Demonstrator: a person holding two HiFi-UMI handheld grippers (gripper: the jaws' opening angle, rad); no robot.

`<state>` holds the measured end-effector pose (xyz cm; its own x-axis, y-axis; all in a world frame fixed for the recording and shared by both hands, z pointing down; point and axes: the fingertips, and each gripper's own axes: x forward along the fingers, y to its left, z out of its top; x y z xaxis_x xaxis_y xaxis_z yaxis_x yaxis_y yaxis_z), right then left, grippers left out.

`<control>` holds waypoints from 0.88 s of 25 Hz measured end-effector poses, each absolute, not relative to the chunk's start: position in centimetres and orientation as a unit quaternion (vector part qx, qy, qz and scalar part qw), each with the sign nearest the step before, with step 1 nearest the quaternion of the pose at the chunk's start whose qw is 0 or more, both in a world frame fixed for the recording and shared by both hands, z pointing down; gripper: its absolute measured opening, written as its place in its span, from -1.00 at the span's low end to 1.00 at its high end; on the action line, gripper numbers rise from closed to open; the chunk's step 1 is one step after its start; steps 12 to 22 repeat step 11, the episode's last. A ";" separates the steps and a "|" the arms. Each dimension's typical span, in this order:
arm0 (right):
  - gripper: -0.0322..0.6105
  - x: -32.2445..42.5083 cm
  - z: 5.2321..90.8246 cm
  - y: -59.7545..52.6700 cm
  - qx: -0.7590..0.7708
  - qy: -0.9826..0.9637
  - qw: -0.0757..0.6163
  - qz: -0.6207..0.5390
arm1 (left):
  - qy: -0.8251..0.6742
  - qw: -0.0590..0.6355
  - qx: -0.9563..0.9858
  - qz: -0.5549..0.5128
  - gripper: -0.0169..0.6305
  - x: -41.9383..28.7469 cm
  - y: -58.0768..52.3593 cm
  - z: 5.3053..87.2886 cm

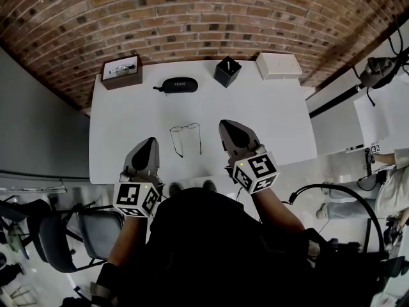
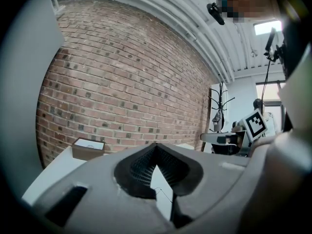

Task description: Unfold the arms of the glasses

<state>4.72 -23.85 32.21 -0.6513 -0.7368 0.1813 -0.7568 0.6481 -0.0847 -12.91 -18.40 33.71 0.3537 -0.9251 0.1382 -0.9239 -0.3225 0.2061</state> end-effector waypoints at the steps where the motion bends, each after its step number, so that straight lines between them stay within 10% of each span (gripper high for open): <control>1: -0.88 4.7 32.1 -23.9 0.412 -0.905 0.065 0.076 | -0.568 0.121 0.814 0.000 -0.92 -12.9 -18.4 33.6; 22: -0.88 4.8 31.7 -24.4 0.417 -0.904 0.052 0.071 | -0.580 0.112 0.807 -0.012 -0.92 -14.0 -17.9 32.9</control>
